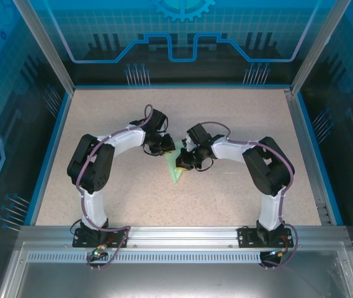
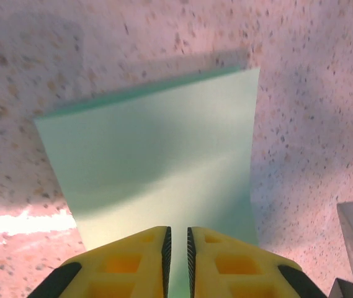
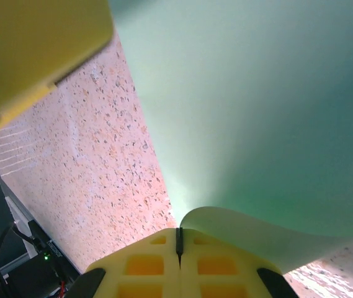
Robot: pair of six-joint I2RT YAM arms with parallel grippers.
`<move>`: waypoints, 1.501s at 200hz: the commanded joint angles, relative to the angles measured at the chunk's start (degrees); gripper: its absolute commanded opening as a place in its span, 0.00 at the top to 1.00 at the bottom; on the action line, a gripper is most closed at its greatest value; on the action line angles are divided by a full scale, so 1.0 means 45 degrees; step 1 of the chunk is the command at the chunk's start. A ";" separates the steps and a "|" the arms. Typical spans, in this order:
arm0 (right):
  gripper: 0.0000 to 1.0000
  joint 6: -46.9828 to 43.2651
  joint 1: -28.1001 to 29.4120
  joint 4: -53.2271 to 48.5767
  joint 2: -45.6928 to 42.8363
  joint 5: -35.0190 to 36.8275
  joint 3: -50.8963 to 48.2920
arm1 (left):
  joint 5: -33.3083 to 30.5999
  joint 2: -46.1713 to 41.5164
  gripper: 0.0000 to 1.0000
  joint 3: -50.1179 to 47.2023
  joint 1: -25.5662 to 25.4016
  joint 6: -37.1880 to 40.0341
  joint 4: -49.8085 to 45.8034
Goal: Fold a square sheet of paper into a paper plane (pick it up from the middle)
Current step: Third fold the triangle at the center of the table.
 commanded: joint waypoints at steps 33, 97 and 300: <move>0.97 -0.0590 0.0266 0.0020 0.0562 0.0029 0.0664 | -0.0426 0.0993 0.84 0.0614 0.0180 0.0263 -0.0835; 0.97 -0.0879 0.0360 0.0199 0.0985 -0.0127 0.1073 | -0.0522 0.1415 0.85 0.0780 0.0189 0.0459 -0.1317; 0.96 -0.2389 0.0566 -0.0610 0.1696 -0.0260 0.1646 | -0.0488 0.1358 0.85 0.0653 0.0180 0.0506 -0.1380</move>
